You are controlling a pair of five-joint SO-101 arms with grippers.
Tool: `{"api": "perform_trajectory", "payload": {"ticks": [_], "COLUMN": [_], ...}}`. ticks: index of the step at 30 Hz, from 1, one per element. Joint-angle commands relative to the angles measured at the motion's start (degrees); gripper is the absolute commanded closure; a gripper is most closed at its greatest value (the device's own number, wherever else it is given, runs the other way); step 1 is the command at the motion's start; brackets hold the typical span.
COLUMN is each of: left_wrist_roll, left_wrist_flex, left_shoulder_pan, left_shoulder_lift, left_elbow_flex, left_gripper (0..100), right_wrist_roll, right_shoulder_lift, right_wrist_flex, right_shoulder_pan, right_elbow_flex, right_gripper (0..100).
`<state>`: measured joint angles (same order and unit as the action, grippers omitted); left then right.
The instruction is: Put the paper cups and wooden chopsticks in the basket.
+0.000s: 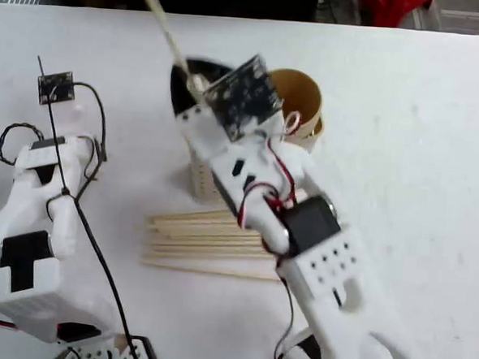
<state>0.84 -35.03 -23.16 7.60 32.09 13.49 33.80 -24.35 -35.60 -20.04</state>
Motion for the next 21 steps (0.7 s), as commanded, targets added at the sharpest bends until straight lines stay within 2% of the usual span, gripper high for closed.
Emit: {"api": "perform_trajectory", "payload": {"ticks": [1, 5, 12, 18, 21], "left_wrist_roll": [-0.6, -0.6, -0.6, -0.6, -0.6], "left_wrist_flex": [1.0, 1.1, 1.1, 1.1, 1.1], "left_shoulder_pan": [0.7, 0.7, 0.7, 0.7, 0.7], "left_shoulder_lift": [-0.2, -0.2, -0.2, -0.2, -0.2], "left_elbow_flex": [-1.2, -1.4, -1.4, -1.4, -1.4], "left_gripper": [85, 85, 85, 85, 85], "right_wrist_roll": [-1.0, -1.0, -1.0, -1.1, -1.0], "right_shoulder_lift": [-2.8, -4.5, -4.6, -4.4, -4.4], "right_wrist_flex": [6.5, 9.0, 6.6, 2.0, -1.5], "right_shoulder_pan": [2.1, 2.4, 2.5, 2.2, 2.2], "right_elbow_flex": [3.2, 3.2, -0.2, -1.6, -1.6], "right_gripper": [98.1, 98.1, 97.8, 83.6, 82.7]}}
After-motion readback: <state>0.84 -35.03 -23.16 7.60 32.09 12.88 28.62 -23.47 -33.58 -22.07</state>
